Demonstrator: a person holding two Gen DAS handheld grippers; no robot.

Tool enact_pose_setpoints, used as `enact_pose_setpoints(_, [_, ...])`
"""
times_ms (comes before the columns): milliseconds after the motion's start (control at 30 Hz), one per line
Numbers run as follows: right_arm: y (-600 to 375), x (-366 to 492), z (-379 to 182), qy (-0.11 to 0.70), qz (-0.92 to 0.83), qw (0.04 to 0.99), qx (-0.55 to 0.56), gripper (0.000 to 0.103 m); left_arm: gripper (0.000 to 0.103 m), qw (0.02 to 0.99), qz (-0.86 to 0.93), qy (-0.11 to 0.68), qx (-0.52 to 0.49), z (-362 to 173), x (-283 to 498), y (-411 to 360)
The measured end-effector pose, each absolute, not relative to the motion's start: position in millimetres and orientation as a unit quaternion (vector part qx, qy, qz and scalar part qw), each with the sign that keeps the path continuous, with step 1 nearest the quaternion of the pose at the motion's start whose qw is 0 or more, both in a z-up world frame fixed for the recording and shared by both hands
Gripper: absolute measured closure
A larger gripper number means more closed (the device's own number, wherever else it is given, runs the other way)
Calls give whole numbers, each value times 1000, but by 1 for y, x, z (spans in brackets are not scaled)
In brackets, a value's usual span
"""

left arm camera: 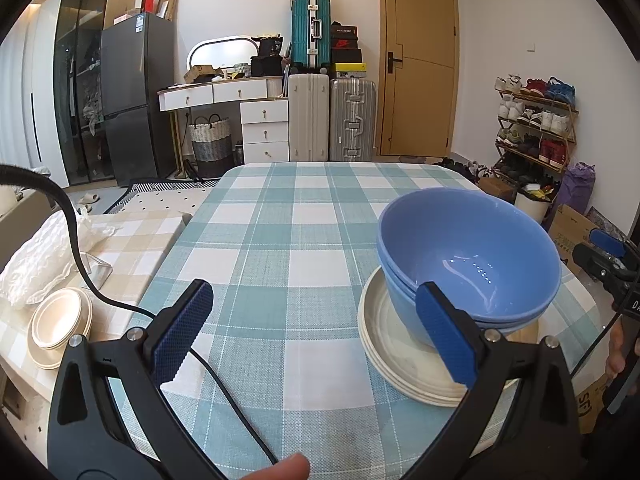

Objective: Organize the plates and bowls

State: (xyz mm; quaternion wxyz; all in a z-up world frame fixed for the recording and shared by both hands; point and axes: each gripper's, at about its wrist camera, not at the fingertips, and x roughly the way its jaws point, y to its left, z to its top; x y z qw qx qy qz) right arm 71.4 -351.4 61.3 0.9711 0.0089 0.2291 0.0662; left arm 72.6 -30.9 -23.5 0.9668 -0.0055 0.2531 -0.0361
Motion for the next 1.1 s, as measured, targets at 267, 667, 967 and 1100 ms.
enact_pose_setpoints(267, [-347,73,60,230,63,971,10,1,2,967,-41,251,-8,-24,71,-32])
enact_pose_setpoints(667, [-343,70,63,229,66,971,7,1,2,967,-42,253,-11,-29,74,-32])
enact_pose_setpoints(967, [-345,71,64,233,64,970,5,1,2,965,-46,257,-7,-30,74,-37])
enact_pose_setpoints(1100, [-345,71,64,234,64,970,6,1,2,965,-47,256,-7,-30,74,-37])
